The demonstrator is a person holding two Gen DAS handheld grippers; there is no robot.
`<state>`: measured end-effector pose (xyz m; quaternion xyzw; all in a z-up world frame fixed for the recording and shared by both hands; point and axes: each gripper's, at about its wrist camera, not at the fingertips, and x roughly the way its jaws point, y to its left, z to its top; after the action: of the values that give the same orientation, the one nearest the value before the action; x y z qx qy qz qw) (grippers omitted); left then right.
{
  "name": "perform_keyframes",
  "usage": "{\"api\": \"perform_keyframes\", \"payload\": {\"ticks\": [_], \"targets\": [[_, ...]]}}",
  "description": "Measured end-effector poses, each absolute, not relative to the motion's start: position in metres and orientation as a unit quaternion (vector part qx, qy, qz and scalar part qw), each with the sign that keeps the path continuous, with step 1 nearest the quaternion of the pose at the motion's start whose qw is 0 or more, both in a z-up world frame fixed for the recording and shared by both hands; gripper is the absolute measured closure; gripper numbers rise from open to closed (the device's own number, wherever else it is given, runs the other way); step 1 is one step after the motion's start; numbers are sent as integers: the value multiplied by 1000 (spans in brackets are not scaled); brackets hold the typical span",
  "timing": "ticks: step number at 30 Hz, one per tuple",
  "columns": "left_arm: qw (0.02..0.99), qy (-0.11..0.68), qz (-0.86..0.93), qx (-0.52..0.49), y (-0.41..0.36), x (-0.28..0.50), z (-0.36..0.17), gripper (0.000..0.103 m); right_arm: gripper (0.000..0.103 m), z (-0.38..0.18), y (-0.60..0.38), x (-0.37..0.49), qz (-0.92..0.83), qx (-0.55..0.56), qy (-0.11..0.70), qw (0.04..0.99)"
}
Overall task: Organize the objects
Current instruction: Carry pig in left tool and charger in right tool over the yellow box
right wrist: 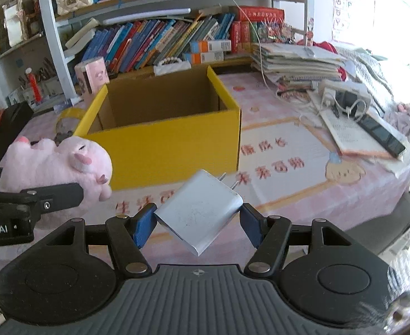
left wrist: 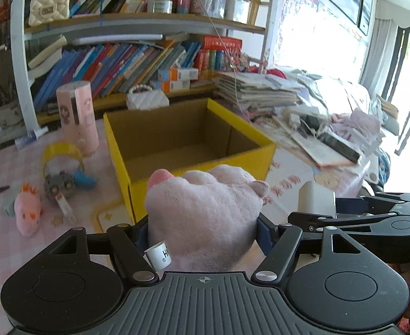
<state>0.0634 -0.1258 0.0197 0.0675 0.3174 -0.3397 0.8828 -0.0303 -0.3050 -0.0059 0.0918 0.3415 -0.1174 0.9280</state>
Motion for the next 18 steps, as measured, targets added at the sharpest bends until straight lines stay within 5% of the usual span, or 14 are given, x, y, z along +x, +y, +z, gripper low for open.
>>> {"api": "perform_keyframes", "payload": {"ticks": [18], "targets": [[914,324,-240,56,-187,171,24,31,40,2,-348,115,3,-34,320,947]]}}
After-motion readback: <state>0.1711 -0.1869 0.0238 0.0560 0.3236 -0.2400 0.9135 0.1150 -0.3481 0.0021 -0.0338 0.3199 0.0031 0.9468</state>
